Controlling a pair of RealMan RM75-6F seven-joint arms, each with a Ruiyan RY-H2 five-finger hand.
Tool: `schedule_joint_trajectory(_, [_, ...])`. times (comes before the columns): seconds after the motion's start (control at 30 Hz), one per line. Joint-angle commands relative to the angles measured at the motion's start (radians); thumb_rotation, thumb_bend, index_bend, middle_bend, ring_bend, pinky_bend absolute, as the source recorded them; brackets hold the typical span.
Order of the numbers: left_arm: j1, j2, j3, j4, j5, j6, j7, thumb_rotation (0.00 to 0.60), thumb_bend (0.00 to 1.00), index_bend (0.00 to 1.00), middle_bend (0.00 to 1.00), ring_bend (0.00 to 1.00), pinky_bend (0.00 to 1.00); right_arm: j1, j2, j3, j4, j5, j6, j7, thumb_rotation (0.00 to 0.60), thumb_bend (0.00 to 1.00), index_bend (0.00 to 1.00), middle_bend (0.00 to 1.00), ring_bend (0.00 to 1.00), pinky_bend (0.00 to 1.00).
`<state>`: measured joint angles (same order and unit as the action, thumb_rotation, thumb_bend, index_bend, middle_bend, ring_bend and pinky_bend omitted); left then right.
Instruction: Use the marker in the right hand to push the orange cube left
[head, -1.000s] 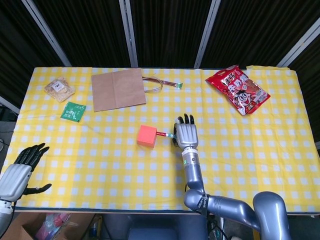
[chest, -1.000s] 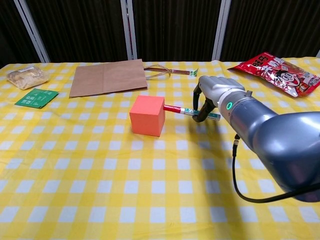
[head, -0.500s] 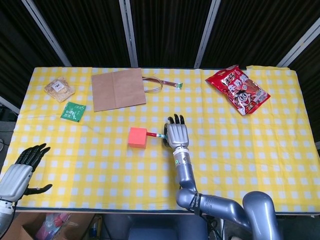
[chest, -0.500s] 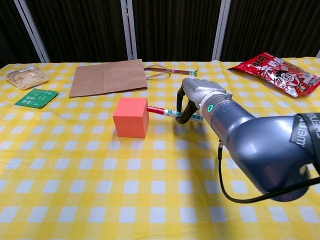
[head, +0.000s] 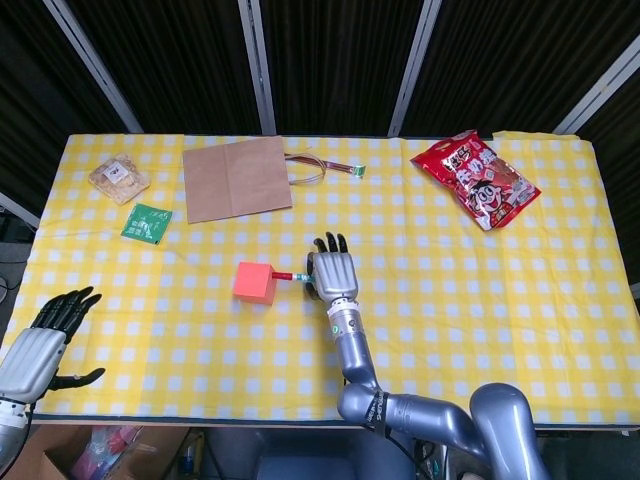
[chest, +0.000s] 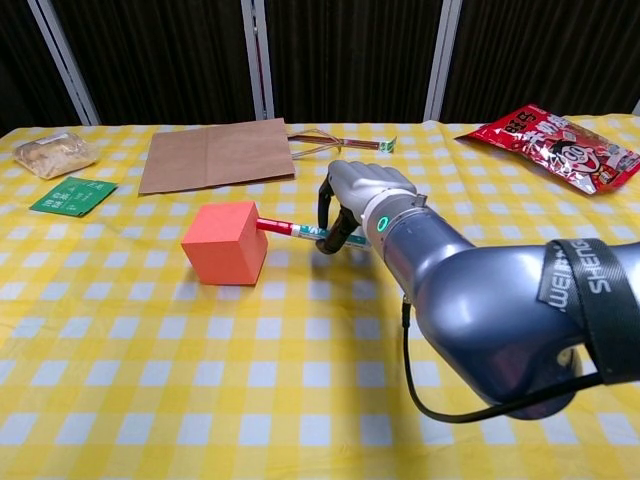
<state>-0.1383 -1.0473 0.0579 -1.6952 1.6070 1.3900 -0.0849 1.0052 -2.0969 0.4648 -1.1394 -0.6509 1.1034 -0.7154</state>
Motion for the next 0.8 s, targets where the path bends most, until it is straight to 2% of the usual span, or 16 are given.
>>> schedule_joint_trajectory(0.03, [0.000, 0.000, 0.000, 0.000, 0.000, 0.000, 0.000, 0.600, 0.00, 0.00, 0.00, 0.00, 0.00, 0.003, -0.006, 0.000, -0.003, -0.001, 0.002, -0.004, 0.600, 0.60, 0.67, 0.20, 0.01, 0.00])
schedule_joint_trajectory(0.43, [0.001, 0.000, -0.001, 0.003, -0.003, 0.002, 0.001, 0.600, 0.00, 0.00, 0.00, 0.00, 0.00, 0.001, -0.016, -0.010, -0.013, -0.009, 0.014, -0.021, 0.600, 0.60, 0.67, 0.20, 0.01, 0.00])
schedule_joint_trajectory(0.6, [0.003, 0.002, 0.000, 0.004, -0.004, 0.005, -0.002, 0.600, 0.00, 0.00, 0.00, 0.00, 0.00, -0.024, 0.024, -0.020, -0.022, -0.016, 0.028, -0.033, 0.600, 0.60, 0.67, 0.20, 0.01, 0.00])
schedule_joint_trajectory(0.8, [0.005, 0.004, 0.001, 0.004, -0.006, 0.006, -0.005, 0.600, 0.00, 0.00, 0.00, 0.00, 0.00, -0.083, 0.116, -0.053, -0.078, -0.023, 0.046, -0.050, 0.600, 0.60, 0.67, 0.20, 0.01, 0.00])
